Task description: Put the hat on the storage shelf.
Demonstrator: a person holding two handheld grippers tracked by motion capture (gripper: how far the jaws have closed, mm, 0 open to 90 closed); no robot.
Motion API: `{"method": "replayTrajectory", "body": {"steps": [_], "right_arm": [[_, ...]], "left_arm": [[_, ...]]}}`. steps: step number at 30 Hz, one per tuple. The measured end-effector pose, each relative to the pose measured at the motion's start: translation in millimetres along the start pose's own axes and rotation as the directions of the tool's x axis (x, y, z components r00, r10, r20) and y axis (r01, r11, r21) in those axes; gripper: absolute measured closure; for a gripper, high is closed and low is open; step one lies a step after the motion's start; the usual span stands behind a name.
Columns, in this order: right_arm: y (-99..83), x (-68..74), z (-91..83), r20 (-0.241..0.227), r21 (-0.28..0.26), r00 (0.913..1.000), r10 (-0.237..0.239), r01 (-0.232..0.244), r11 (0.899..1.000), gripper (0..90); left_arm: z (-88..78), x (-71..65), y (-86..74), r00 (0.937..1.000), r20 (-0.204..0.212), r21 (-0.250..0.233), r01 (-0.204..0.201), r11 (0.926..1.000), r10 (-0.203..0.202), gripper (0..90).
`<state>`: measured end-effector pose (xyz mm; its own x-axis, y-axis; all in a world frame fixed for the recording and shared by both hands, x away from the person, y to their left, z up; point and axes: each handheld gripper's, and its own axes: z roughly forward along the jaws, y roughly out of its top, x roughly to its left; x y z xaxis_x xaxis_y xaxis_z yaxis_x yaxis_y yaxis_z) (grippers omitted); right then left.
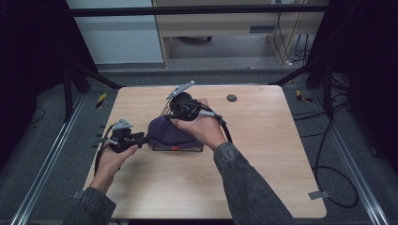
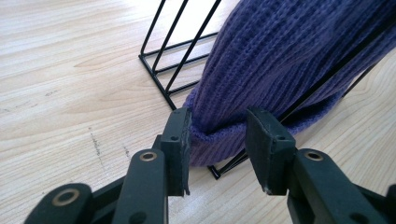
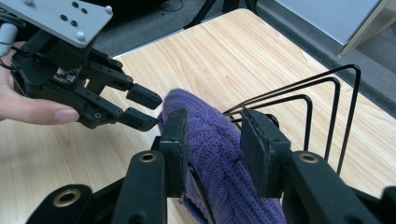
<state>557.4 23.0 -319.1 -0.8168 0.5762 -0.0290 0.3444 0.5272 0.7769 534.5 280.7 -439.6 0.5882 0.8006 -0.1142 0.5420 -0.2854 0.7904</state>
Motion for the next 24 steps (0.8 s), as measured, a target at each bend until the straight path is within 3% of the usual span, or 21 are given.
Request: {"method": "replayTrajectory", "body": {"steps": [5,7,14,19,22,24], "right_arm": [[0.9,1.1,-1.9,0.008,0.001,1.0000,0.002,-0.002,1.000,59.6],[0.8,1.6,-3.1,0.015,0.003,0.9999,-0.002,0.002,1.000,57.5],[2.0,3.6,-8.7,0.025,-0.006,0.9996,0.009,-0.009,1.000,49.7],[2.5,6.2,-13.7,0.035,-0.004,0.9993,0.013,-0.012,1.000,42.8],[2.4,6.7,-17.4,0.035,-0.008,0.9992,0.022,-0.022,1.000,39.5],[2.2,6.9,-18.9,0.036,-0.009,0.9989,0.028,-0.028,1.000,36.9]], "left_arm": [[-7.9,-1.4,-0.9,0.9995,-0.029,-0.014,0.007,0.9999,-0.008,55.6],[-12.1,-2.0,-3.3,0.9986,-0.038,-0.022,0.037,0.9991,-0.038,50.9],[-26.2,-6.7,-10.0,0.9945,-0.095,-0.009,0.045,0.9990,-0.045,32.9],[-32.9,-6.8,-23.8,0.9908,-0.113,-0.010,0.074,0.9972,-0.074,22.0],[-33.5,-5.6,-34.8,0.9910,-0.097,-0.017,0.091,0.9957,-0.092,16.8],[-32.3,-5.1,-38.5,0.9911,-0.101,0.004,0.088,0.9962,-0.087,13.3]]}}
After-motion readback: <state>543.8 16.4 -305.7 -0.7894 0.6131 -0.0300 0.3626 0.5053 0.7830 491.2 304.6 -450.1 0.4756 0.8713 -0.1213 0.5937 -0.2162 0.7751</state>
